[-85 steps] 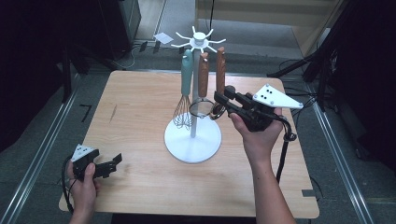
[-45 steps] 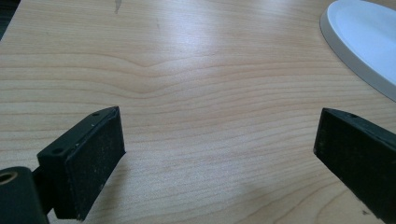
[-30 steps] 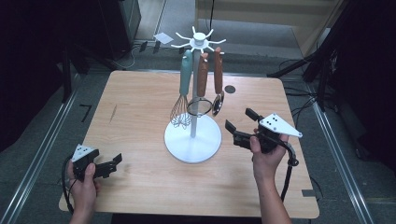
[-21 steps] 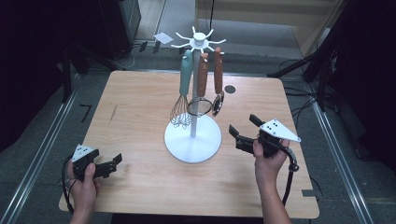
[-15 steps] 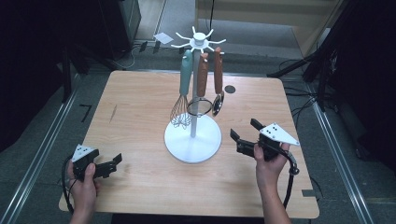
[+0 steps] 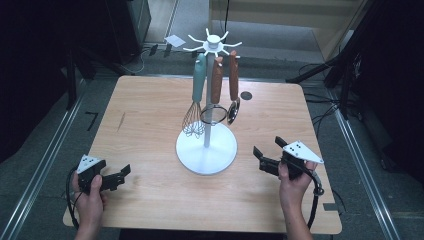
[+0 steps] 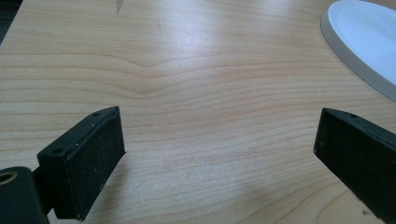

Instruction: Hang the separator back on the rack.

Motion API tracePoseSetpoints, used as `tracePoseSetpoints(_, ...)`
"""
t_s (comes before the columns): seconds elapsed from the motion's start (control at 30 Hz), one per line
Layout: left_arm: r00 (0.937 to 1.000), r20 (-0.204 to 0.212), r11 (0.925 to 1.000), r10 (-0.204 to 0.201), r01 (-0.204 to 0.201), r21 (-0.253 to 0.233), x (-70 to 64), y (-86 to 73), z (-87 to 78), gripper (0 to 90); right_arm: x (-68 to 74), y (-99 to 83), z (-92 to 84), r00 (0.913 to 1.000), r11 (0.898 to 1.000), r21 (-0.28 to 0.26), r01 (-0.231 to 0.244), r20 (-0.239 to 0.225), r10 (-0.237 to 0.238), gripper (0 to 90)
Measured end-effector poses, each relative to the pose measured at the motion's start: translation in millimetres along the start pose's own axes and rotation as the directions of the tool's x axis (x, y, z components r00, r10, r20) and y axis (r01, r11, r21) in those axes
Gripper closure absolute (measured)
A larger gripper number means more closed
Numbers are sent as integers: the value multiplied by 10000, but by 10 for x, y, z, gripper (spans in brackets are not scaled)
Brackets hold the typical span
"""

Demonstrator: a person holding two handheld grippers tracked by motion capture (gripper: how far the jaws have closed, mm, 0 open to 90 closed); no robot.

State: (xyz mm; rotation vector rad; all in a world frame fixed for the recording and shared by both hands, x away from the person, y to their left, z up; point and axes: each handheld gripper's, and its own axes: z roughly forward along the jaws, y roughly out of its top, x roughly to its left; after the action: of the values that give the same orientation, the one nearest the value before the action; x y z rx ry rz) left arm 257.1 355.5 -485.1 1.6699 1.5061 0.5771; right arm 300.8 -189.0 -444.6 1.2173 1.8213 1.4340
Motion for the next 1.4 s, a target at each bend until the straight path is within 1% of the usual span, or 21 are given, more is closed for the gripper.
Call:
tracePoseSetpoints(0.2, 10000, 5, 10000, -20, 20, -1, 2, 0, -1, 21, -70, -112, -45, 9996, 9998, 89, -163, 233, 161, 127)
tracePoseSetpoints(0.43, 10000, 16, 10000, -55, 56, -19, 4, 0, 0, 20, -182, -276, -127, 9982, 9987, 428, -285, 542, 261, 124)
tracePoseSetpoints(0.5, 10000, 16, 10000, -56, 56, -27, 4, -1, 0, 20, -211, -311, -155, 9978, 9984, 448, -357, 582, 330, 112)
tracePoseSetpoints(0.57, 10000, 9, 10000, -60, 60, -24, 4, 0, 0, 20, -246, -357, -188, 9974, 9983, 518, -282, 679, 246, 99)
tracePoseSetpoints(0.67, 10000, -14, 10000, -71, 71, -60, 5, 1, -1, 20, -311, -429, -254, 9959, 9969, 591, -519, 777, 473, 75)
tracePoseSetpoints(0.8, 10000, 6, 10000, -39, 39, -54, 5, 1, 1, 20, -407, -502, -350, 9943, 9959, 666, -611, 920, 549, 33)
tracePoseSetpoints(0.83, 10000, 7, 10000, -32, 32, -44, 5, 2, 1, 20, -426, -518, -374, 9939, 9953, 708, -660, 930, 593, 22)
tracePoseSetpoints(0.87, 10000, 6, 10000, -26, 26, -37, 5, 2, 1, 20, -450, -535, -394, 9945, 9955, 730, -601, 903, 534, 11)
tracePoseSetpoints(0.93, 10000, 9, 10000, -9, 9, -28, 4, 2, 0, 20, -479, -563, -435, 9937, 9949, 791, -623, 981, 544, 0)
tracePoseSetpoints(1.03, 10000, 26, 10000, -8, 8, -25, 3, 2, -1, 18, -522, -602, -482, 9924, 9940, 888, -635, 1106, 535, 0)
tracePoseSetpoints(1.17, 10000, 34, 10000, 6, -6, -29, 3, 2, 0, 11, -575, -634, -531, 9906, 9936, 886, -695, 1236, 583, 0)
tracePoseSetpoints(1.27, 10000, 55, 10000, 28, -28, -16, 2, 2, -1, 7, -616, -674, -554, 9880, 9907, 1050, -862, 1372, 714, 0)
tracePoseSetpoints(1.4, 10000, 66, 10000, 52, -52, -38, -1, 1, -3, 0, -657, -718, -596, 9854, 9891, 1208, -846, 1574, 651, 0)
